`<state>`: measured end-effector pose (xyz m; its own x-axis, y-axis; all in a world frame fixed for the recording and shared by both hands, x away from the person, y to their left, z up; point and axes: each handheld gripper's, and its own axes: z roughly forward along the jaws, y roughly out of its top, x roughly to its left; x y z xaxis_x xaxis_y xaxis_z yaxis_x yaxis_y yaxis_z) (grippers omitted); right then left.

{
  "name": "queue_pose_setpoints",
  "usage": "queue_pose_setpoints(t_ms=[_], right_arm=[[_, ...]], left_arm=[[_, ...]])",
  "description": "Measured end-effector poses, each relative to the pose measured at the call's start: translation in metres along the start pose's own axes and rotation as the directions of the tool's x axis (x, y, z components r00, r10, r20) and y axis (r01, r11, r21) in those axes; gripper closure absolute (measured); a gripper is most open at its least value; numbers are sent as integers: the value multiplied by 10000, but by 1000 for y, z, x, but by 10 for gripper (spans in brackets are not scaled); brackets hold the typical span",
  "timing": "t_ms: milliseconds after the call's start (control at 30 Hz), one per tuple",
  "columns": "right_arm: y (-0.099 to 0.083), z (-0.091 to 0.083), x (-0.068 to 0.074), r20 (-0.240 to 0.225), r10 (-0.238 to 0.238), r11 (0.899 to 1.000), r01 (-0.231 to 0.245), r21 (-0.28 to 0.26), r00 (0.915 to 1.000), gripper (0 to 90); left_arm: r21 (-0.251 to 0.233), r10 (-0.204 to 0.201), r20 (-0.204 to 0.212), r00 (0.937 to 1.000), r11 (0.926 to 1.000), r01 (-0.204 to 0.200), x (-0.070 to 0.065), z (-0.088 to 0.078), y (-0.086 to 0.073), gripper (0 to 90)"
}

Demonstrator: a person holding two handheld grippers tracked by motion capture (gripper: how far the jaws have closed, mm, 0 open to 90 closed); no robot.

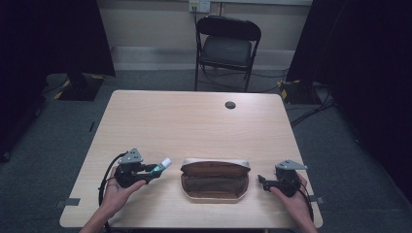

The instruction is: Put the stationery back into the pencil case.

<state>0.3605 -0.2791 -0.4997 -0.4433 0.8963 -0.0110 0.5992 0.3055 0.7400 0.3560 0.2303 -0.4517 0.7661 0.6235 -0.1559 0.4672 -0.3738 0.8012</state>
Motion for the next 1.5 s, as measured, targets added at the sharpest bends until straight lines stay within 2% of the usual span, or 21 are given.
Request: queue_pose_setpoints(t_ms=[100,167,233,400,500,700,800,933,1033,1133,1167,1233,1333,1400,1467,1500], right_arm=[[0,0,0,-10,-25,10000,25,-4,10000,173],[0,0,0,-14,-32,10000,32,-4,10000,173],[0,0,0,-14,-24,10000,24,-2,10000,173],[0,0,0,-18,-35,10000,35,-4,10000,173],[0,0,0,-22,-38,10000,38,-2,10000,173],[0,0,0,-23,-39,10000,39,-4,10000,173],[0,0,0,-28,-41,10000,41,-2,10000,173],[0,0,0,-26,-45,10000,45,-4,10000,173],[0,0,0,-28,-43,10000,43,-3,10000,173],[0,0,0,-27,-43,10000,43,-3,10000,173],[0,0,0,-24,-54,10000,54,-9,10000,173],[0,0,0,-27,-50,10000,50,-4,10000,173],[0,0,0,-29,-43,10000,43,-3,10000,173],[0,0,0,-26,-45,10000,45,-5,10000,173],[0,0,0,-27,-31,10000,31,1,10000,173],[0,0,0,-26,-28,10000,28,4,10000,173]], left_arm=[[-194,122,-17,9999,9997,-122,-2,-5,3,660],[-659,163,32,9999,9977,-160,-6,-11,7,660],[-878,205,38,9998,9959,-201,-8,-15,8,660],[-1216,318,245,9992,9922,-286,-13,-21,12,660],[-1367,702,328,9970,9885,-651,-24,-24,19,660],[-1658,952,657,9933,9826,-832,-36,-30,28,660],[-1647,1291,901,9875,9798,-1131,-45,-28,33,659],[-1608,1447,1115,9832,9789,-1259,-52,-24,36,659],[-1369,1696,1273,9772,9788,-1521,-59,-17,39,659],[-1251,1776,1386,9743,9791,-1607,-63,-11,40,660],[-1096,1981,1403,9701,9769,-1836,-67,-7,42,659],[-1118,1994,1468,9689,9765,-1840,-69,-6,44,660],[-1029,2218,1549,9627,9728,-2076,-78,0,52,659],[-1006,2243,1611,9611,9725,-2101,-80,3,54,659],[-817,2495,1650,9542,9676,-2389,-85,8,59,659],[-692,2516,1664,9534,9675,-2432,-87,12,62,659]])
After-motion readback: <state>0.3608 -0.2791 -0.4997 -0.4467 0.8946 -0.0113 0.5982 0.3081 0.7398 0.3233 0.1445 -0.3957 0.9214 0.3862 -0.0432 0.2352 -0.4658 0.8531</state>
